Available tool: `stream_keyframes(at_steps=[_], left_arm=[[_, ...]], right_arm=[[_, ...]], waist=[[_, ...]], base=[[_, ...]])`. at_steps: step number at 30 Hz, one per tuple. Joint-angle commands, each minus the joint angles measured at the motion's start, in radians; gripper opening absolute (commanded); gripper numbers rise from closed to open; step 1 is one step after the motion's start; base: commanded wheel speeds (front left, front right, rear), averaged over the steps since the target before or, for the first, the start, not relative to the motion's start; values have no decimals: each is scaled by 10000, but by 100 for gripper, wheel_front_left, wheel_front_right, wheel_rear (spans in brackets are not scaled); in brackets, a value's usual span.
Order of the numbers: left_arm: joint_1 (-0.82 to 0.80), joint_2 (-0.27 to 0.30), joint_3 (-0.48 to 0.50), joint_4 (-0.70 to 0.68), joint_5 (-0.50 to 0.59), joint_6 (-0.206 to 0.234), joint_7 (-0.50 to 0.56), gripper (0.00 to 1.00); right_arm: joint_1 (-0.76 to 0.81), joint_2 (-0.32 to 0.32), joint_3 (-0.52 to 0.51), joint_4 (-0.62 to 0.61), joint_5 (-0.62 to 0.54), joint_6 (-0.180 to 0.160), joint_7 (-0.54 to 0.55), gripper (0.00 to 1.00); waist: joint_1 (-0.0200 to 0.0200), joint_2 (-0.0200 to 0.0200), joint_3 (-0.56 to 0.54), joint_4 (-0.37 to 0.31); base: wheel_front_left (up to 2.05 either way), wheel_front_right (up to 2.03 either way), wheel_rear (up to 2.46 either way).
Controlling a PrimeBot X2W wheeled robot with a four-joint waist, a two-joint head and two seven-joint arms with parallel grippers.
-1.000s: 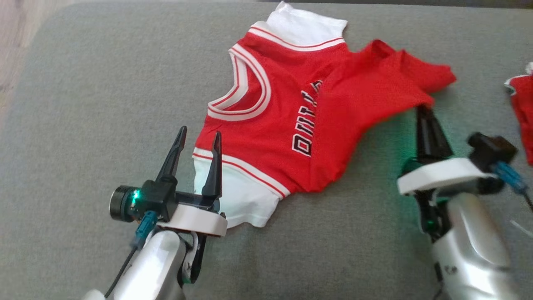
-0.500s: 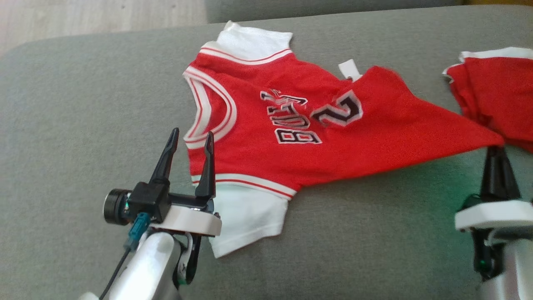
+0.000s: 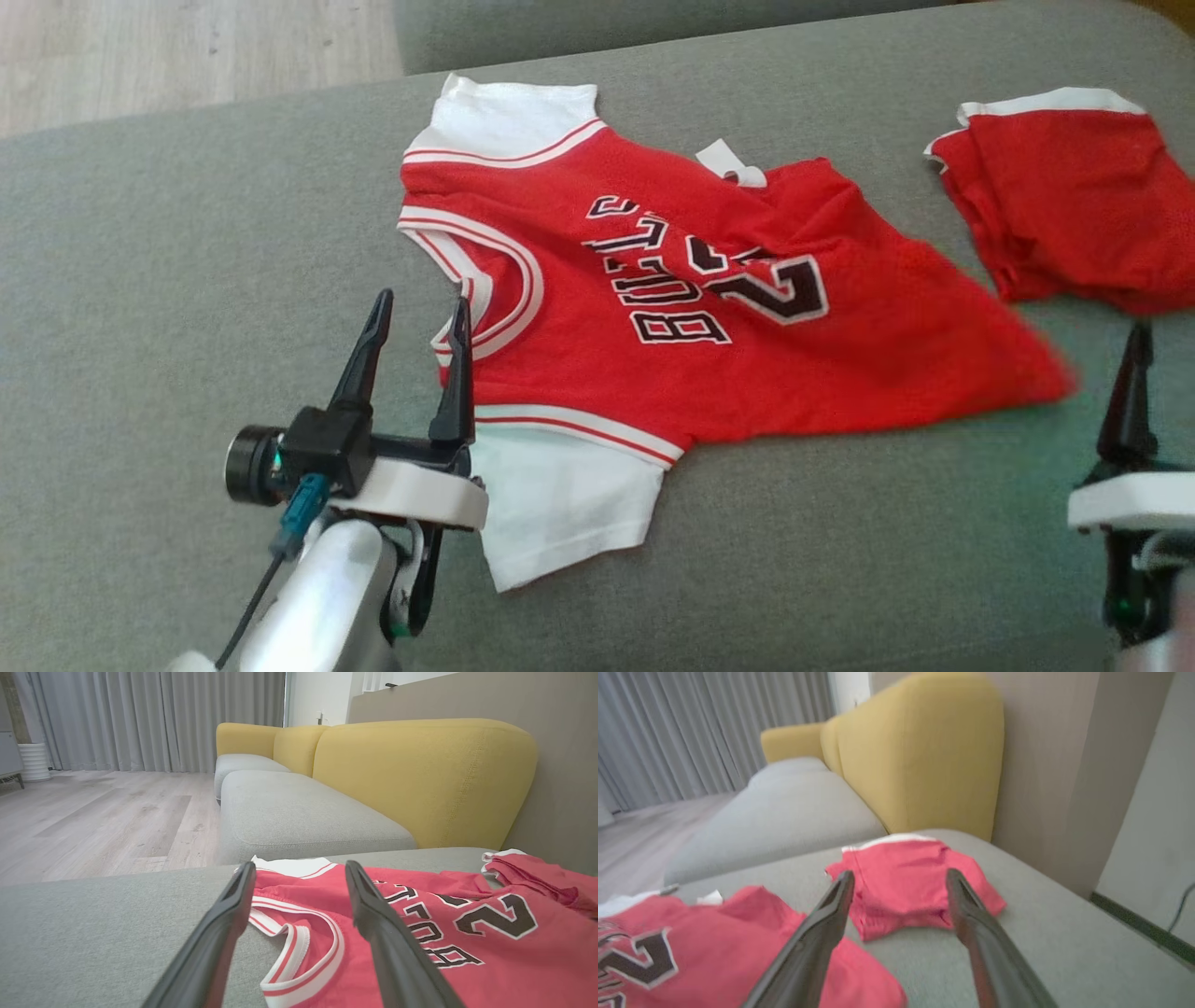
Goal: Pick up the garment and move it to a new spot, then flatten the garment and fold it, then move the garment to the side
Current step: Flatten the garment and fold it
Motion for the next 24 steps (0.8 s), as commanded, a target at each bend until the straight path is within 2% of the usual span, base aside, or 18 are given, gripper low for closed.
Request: stream_keyframes(at_steps=[1, 7, 13, 16, 21, 24], left_arm=[[-390, 114, 402, -234, 114, -17, -80, 100], [-694, 277, 480, -153, 169, -75, -80, 100], [-1657, 746, 364, -149, 439, -377, 283, 100], [-2641, 1157, 207, -144, 624, -845, 857, 100], [-4888, 1859, -515, 433, 792, -2245, 2784, 100], [-6078, 2188, -1460, 1144, 435, -2595, 4251, 100]], right_arm=[[-453, -106, 427, -515, 110, -9, -250, 100], [-573, -106, 1639, -1510, 662, -9, -755, 100], [-578, -106, 2194, -1666, 1137, -9, -823, 100], [-731, -106, 2307, -1807, 1380, -9, -828, 100], [-1054, -106, 2502, -1903, 1711, -9, -831, 100], [-1236, -106, 2695, -1865, 1926, -9, -832, 100]], waist=[[1, -1, -23, -66], [1, -1, 77, -373], [1, -1, 476, -781], [1, -1, 786, -1014], [1, -1, 1339, -1452], [1, -1, 1585, -1789]], base=[[0, 0, 0], [0, 0, 0], [0, 0, 0], [0, 0, 0], [0, 0, 0], [0, 0, 0]])
